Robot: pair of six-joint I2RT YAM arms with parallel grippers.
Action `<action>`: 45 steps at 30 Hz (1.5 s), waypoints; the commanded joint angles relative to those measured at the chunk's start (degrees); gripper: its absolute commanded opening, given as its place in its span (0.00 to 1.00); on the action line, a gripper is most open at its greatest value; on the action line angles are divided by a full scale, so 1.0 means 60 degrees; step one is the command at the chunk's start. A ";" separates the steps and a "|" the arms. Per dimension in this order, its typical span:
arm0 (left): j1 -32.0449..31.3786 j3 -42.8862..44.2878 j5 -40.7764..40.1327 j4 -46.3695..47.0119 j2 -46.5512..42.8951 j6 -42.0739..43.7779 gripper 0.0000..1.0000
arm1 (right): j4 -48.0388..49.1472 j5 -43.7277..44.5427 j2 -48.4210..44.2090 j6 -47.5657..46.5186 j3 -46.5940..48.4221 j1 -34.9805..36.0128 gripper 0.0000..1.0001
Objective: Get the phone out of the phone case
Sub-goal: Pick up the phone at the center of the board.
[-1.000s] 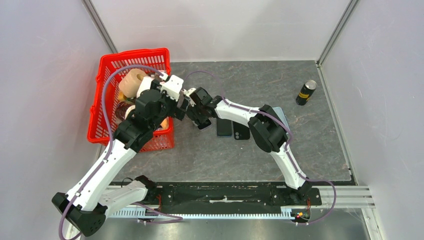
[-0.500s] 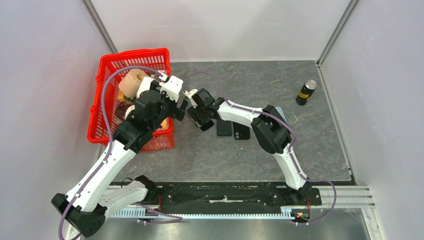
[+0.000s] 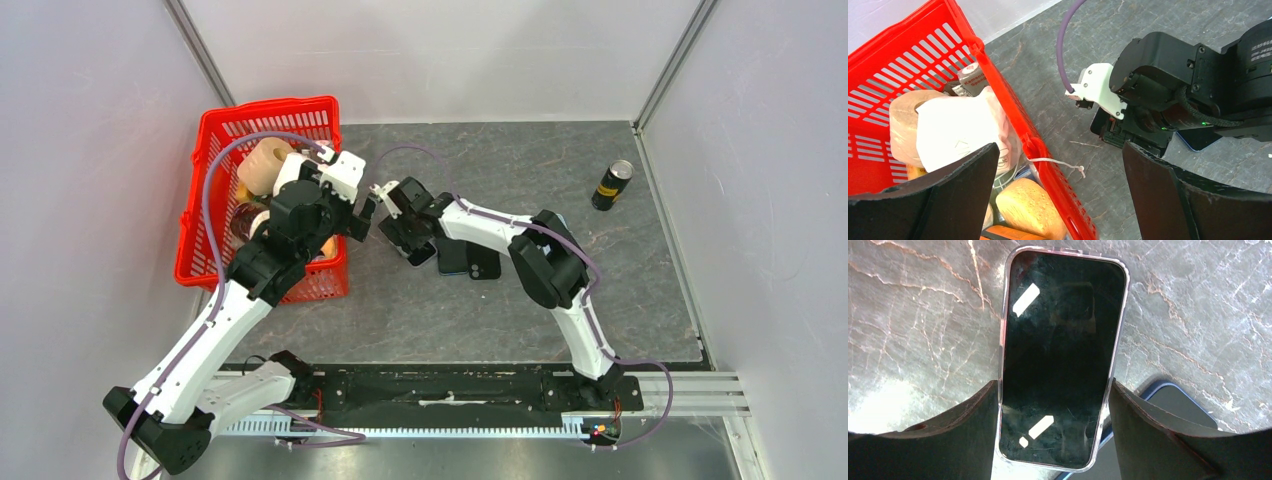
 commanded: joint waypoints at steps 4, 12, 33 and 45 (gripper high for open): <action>0.0102 0.0587 -0.0221 0.0075 0.0036 -0.0240 1.00 | -0.0303 -0.0489 -0.1558 -0.0270 -0.0008 -0.0220 0.00; 0.0215 0.1389 -0.0314 -0.0156 0.0231 -0.0467 1.00 | -0.0481 -0.1116 -0.2611 -0.0417 -0.0133 -0.0513 0.00; 0.1466 0.3182 0.4452 -0.1105 0.2113 -0.3430 1.00 | -0.1111 -0.1759 -0.7731 -0.2320 -0.2060 -0.0809 0.00; 0.1482 0.3606 0.9291 0.0233 0.4235 -0.5731 1.00 | -0.1387 -0.2273 -0.8349 -0.2664 -0.2094 -0.0803 0.00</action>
